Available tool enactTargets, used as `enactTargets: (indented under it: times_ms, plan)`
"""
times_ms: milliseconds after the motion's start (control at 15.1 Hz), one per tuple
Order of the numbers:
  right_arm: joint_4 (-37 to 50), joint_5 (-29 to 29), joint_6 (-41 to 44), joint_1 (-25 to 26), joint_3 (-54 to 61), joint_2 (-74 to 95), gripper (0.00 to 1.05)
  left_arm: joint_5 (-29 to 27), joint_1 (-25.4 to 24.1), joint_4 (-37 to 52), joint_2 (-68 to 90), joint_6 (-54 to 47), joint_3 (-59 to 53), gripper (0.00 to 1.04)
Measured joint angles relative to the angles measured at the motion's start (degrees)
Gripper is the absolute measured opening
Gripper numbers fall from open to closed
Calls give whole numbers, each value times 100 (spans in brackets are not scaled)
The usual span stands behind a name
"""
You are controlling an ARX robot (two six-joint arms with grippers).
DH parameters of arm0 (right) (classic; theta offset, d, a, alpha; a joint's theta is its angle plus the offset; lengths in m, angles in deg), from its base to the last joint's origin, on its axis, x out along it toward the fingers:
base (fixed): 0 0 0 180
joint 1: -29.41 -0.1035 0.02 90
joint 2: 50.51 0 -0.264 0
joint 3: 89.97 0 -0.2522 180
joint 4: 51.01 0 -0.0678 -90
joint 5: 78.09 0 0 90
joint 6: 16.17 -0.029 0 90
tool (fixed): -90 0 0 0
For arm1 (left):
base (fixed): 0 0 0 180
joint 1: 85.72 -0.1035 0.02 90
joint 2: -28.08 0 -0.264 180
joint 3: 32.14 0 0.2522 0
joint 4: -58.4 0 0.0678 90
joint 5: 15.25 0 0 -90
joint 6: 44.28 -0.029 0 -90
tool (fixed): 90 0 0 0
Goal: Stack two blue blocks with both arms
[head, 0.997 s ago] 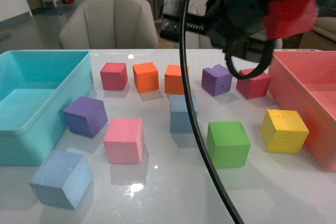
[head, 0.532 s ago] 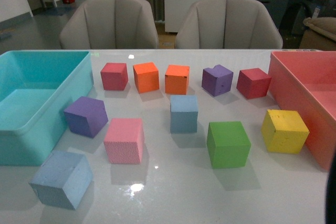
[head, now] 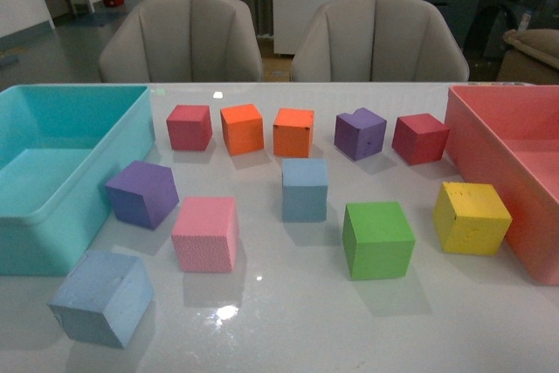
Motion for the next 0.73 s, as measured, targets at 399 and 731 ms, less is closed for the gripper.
enactTargets:
  times_ms: [399, 731]
  plan:
    - [-116, -2, 2, 2, 415, -474, 2, 0, 0, -2, 0, 0, 0, 98]
    - [-793, -2, 0, 2, 629, -1169, 2, 0, 0, -2, 0, 0, 0, 98]
